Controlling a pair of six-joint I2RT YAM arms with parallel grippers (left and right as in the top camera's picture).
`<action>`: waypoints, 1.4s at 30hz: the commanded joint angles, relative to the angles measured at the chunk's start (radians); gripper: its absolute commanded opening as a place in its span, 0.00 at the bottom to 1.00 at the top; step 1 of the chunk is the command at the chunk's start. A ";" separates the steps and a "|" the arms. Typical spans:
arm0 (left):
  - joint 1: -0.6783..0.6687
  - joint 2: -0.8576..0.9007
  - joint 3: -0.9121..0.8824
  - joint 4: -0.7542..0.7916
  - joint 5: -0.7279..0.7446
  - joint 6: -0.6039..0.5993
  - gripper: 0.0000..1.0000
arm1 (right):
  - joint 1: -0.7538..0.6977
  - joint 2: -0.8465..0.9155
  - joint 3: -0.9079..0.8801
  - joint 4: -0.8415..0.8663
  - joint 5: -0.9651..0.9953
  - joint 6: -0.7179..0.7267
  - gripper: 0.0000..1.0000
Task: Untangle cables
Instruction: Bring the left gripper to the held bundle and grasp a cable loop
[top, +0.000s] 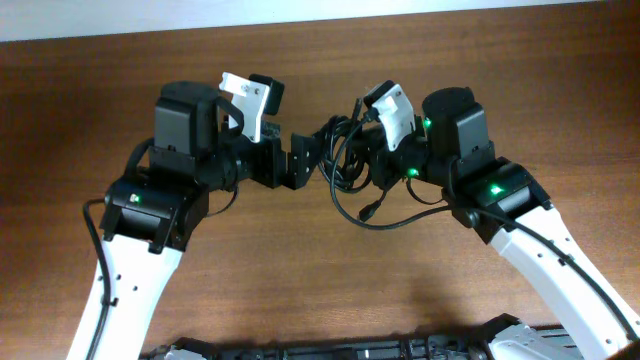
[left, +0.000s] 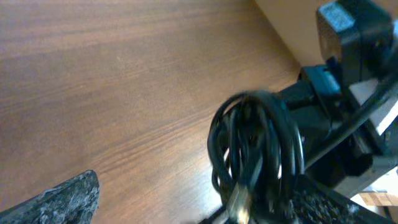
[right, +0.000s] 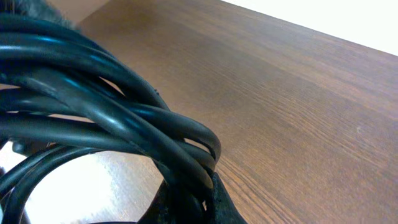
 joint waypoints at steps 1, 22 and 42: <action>-0.005 0.014 0.010 -0.037 0.001 -0.005 0.99 | 0.011 -0.013 0.017 0.023 0.161 0.161 0.04; -0.027 0.015 0.010 0.029 0.056 -0.088 0.99 | 0.012 -0.013 0.017 0.119 0.210 0.395 0.04; -0.071 0.101 0.011 0.117 -0.023 -0.209 0.83 | 0.013 -0.013 0.017 0.122 0.123 0.394 0.04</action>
